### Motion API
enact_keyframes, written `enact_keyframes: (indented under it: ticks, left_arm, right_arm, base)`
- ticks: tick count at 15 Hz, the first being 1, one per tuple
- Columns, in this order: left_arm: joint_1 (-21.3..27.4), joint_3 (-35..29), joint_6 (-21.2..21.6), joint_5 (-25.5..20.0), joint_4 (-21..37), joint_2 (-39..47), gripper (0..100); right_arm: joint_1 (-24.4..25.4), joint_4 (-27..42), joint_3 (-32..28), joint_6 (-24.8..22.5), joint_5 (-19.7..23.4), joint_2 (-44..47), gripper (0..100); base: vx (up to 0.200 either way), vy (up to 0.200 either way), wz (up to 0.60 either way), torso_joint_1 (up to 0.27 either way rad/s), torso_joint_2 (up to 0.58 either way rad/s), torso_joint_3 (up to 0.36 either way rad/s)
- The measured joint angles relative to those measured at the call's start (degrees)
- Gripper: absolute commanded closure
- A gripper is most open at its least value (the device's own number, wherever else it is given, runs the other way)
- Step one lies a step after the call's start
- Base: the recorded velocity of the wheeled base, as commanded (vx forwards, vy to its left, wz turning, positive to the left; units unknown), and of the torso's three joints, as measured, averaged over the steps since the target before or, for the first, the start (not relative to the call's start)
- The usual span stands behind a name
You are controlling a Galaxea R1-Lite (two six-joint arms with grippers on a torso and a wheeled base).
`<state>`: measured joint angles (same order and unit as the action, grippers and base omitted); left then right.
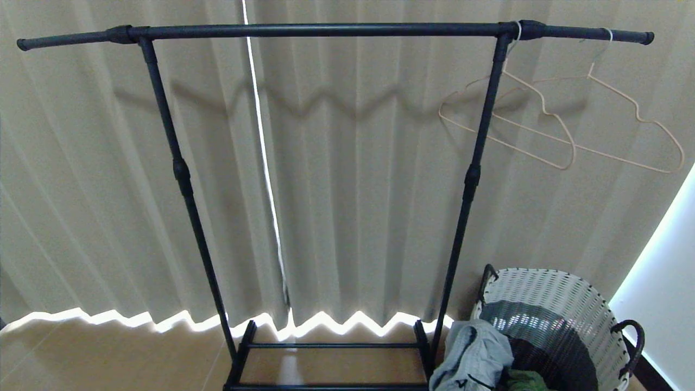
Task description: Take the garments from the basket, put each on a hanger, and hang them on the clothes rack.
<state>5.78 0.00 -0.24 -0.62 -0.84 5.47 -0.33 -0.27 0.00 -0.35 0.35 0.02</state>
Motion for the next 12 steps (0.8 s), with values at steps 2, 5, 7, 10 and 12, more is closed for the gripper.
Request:
enact_keyframes:
  ticks: [2, 5, 7, 10, 12]
  left_arm:
    - [0.06, 0.0, 0.0, 0.02, 0.0, 0.0, 0]
    - [0.0, 0.0, 0.02, 0.0, -0.06, 0.0, 0]
    - [0.04, 0.0, -0.05, 0.02, -0.02, 0.0, 0]
    - [0.04, 0.0, -0.18, 0.11, 0.0, 0.0, 0]
    - [0.0, 0.0, -0.18, 0.09, -0.06, 0.0, 0]
  right_arm:
    - [-0.05, 0.06, 0.0, 0.0, 0.22, 0.0, 0]
    - [-0.02, 0.06, 0.0, 0.02, 0.24, 0.0, 0]
    - [-0.11, 0.02, 0.0, 0.13, 0.24, 0.0, 0]
    - [-0.02, 0.06, 0.0, 0.22, 0.33, 0.0, 0]
    - [0.04, 0.0, 0.0, 0.3, 0.22, 0.0, 0]
  base:
    - [0.0, 0.0, 0.0, 0.0, 0.0, 0.0]
    - [0.0, 0.0, 0.0, 0.0, 0.0, 0.0]
    - [0.0, 0.0, 0.0, 0.0, 0.0, 0.0]
    - [0.0, 0.0, 0.0, 0.0, 0.0, 0.0]
    - [0.0, 0.0, 0.0, -0.044, 0.13, 0.098]
